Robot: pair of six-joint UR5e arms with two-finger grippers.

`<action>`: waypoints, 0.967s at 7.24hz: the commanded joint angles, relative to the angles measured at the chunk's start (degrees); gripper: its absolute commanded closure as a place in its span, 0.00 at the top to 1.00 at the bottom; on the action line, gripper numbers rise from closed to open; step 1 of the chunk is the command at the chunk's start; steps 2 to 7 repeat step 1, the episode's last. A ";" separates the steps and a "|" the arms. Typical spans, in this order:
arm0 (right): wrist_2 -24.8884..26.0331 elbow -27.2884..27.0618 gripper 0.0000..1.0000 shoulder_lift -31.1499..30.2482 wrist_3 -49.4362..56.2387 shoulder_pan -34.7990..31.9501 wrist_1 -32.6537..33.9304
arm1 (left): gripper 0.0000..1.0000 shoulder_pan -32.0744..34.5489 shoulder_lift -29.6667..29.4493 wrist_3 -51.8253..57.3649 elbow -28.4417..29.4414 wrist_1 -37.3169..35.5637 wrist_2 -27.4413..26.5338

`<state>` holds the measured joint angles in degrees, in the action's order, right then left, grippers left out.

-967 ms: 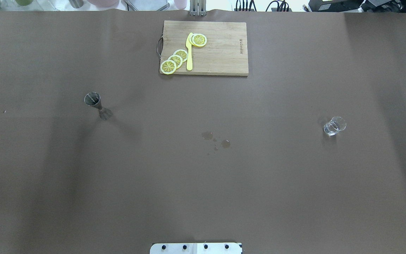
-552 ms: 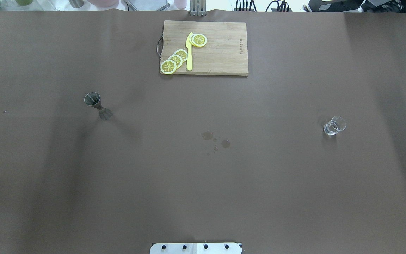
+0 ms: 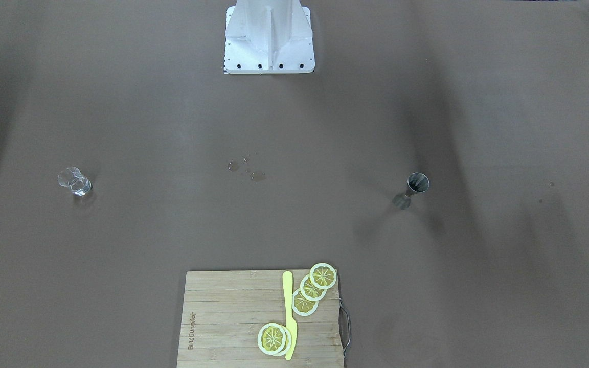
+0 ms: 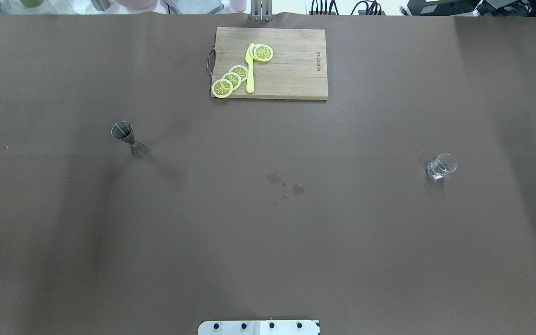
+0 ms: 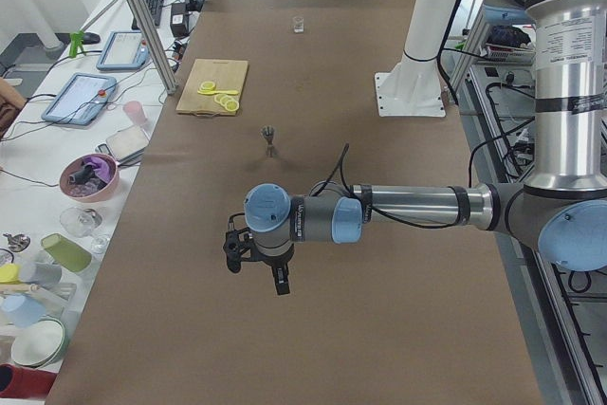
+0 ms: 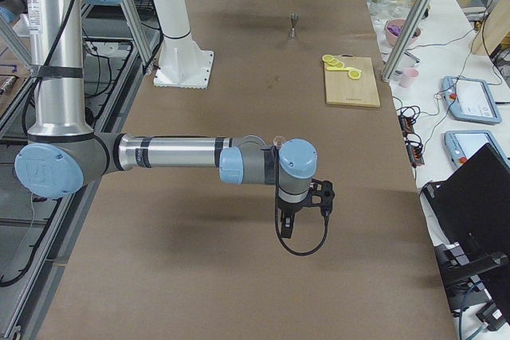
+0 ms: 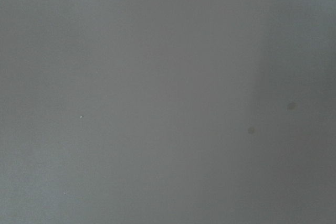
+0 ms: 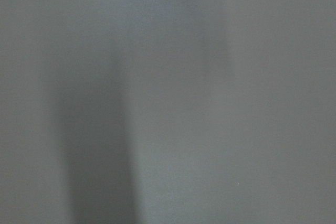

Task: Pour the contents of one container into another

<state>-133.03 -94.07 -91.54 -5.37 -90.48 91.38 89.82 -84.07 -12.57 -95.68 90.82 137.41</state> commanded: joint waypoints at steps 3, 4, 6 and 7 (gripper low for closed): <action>-0.12 -0.06 1.00 -0.22 0.00 -0.04 -0.07 | 0.98 0.00 0.04 0.00 0.14 -0.03 0.06; -0.12 -0.06 1.00 -0.22 0.00 -0.04 -0.07 | 0.98 0.00 0.04 0.00 0.14 -0.03 0.06; -0.12 -0.06 1.00 -0.22 0.00 -0.04 -0.07 | 0.98 0.00 0.04 0.00 0.14 -0.03 0.06; -0.12 -0.06 1.00 -0.22 0.00 -0.04 -0.07 | 0.98 0.00 0.04 0.00 0.14 -0.03 0.06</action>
